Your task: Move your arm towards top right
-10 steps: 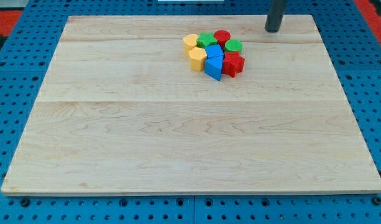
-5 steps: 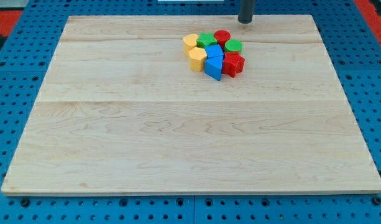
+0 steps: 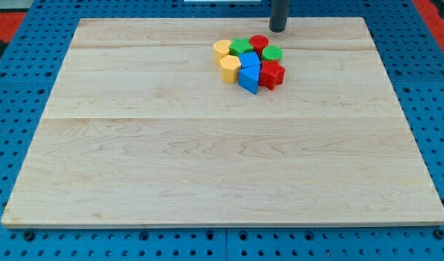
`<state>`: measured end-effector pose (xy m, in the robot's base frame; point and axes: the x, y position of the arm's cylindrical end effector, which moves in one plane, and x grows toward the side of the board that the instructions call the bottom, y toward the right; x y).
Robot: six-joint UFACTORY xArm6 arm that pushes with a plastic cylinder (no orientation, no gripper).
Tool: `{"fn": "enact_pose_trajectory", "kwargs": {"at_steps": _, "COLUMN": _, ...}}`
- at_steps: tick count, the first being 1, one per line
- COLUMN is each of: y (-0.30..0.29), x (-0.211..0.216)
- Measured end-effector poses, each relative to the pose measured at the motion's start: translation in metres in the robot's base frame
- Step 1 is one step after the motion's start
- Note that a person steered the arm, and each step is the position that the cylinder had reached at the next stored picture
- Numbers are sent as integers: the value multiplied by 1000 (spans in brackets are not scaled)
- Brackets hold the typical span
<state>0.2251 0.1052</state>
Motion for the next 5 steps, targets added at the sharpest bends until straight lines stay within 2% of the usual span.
{"fn": "enact_pose_trajectory", "kwargs": {"at_steps": 1, "y": 4, "x": 15}}
{"fn": "enact_pose_trajectory", "kwargs": {"at_steps": 2, "y": 43, "x": 44}}
{"fn": "enact_pose_trajectory", "kwargs": {"at_steps": 3, "y": 114, "x": 70}}
{"fn": "enact_pose_trajectory", "kwargs": {"at_steps": 4, "y": 183, "x": 61}}
{"fn": "enact_pose_trajectory", "kwargs": {"at_steps": 5, "y": 204, "x": 54}}
